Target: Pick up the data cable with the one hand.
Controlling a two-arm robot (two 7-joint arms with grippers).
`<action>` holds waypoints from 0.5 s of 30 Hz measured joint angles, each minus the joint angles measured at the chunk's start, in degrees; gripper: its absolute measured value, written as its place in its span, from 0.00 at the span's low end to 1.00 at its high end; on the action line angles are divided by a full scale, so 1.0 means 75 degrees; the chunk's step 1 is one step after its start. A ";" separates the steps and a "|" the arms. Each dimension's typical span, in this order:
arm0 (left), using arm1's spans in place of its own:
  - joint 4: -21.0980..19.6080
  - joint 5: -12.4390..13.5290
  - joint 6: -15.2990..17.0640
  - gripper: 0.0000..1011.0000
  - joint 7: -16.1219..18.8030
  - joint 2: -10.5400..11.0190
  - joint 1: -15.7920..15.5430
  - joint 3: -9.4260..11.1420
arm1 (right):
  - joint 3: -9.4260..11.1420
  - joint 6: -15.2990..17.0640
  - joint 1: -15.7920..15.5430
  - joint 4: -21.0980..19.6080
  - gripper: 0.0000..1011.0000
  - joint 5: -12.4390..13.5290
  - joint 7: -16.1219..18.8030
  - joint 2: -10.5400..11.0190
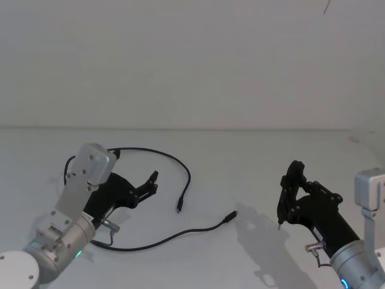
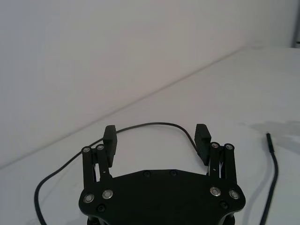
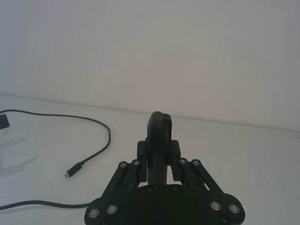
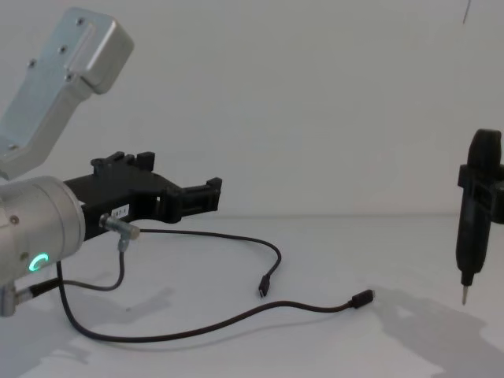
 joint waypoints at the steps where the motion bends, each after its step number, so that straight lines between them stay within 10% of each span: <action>1: -0.0014 -0.0032 0.0049 0.99 -0.0079 0.0024 -0.0012 0.0001 | 0.0000 0.0000 0.0000 0.0000 0.28 0.0000 0.0000 0.0000; 15: -0.0248 -0.0637 0.1066 0.99 -0.1599 0.0605 -0.0415 0.0047 | 0.0000 0.0000 0.0000 0.0000 0.28 0.0000 0.0000 0.0000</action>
